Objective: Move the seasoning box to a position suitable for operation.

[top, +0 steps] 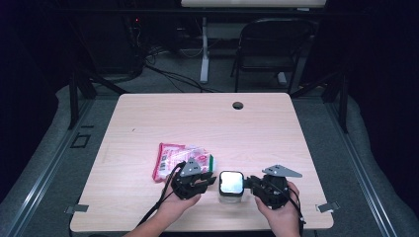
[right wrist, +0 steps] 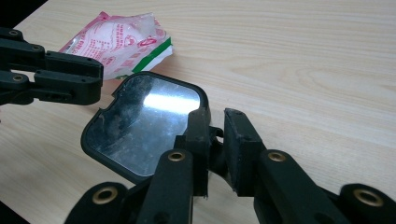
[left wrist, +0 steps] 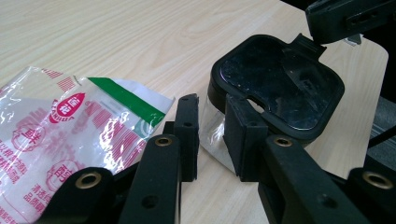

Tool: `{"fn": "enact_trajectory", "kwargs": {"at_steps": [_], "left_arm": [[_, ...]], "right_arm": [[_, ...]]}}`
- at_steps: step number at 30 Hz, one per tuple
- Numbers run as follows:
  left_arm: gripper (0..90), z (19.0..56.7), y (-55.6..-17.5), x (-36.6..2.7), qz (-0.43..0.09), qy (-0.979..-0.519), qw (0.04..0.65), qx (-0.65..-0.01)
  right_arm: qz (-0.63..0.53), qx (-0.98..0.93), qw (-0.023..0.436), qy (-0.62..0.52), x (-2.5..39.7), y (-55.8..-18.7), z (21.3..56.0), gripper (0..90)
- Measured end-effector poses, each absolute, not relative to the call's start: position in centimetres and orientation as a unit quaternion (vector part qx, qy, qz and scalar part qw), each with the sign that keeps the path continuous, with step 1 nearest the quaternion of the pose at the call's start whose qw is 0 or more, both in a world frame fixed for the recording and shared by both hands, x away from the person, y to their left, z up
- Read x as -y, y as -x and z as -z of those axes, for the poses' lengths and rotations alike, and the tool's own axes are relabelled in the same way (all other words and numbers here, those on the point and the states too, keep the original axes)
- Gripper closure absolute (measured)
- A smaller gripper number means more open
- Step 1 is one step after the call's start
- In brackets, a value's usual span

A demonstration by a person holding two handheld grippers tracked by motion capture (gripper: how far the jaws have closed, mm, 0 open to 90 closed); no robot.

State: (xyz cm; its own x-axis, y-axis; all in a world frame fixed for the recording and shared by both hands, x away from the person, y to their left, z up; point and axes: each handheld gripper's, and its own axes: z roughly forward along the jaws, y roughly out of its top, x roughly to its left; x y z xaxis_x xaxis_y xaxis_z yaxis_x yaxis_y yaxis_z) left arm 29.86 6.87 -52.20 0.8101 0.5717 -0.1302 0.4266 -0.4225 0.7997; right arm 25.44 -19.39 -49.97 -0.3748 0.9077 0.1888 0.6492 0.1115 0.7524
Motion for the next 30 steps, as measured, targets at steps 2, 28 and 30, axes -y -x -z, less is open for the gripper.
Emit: {"fn": "enact_trajectory", "kwargs": {"at_steps": [2, 28, 30], "left_arm": [[75.2, 52.27, -29.81, -6.82, -0.083, -0.84, 0.446, -0.296], [90.0, 52.59, -29.04, -6.33, -0.043, -0.866, 0.428, -0.255], [90.0, 52.72, -28.99, -6.21, -0.038, -0.869, 0.424, -0.253]], "right_arm": [[-0.393, -0.73, 0.163, -0.535, 19.29, -25.5, 49.99, 81.0], [-0.401, -0.722, 0.175, -0.536, 18.86, -25.14, 50.23, 85.8], [-0.399, -0.723, 0.176, -0.536, 18.9, -25.13, 50.23, 85.8]]}}
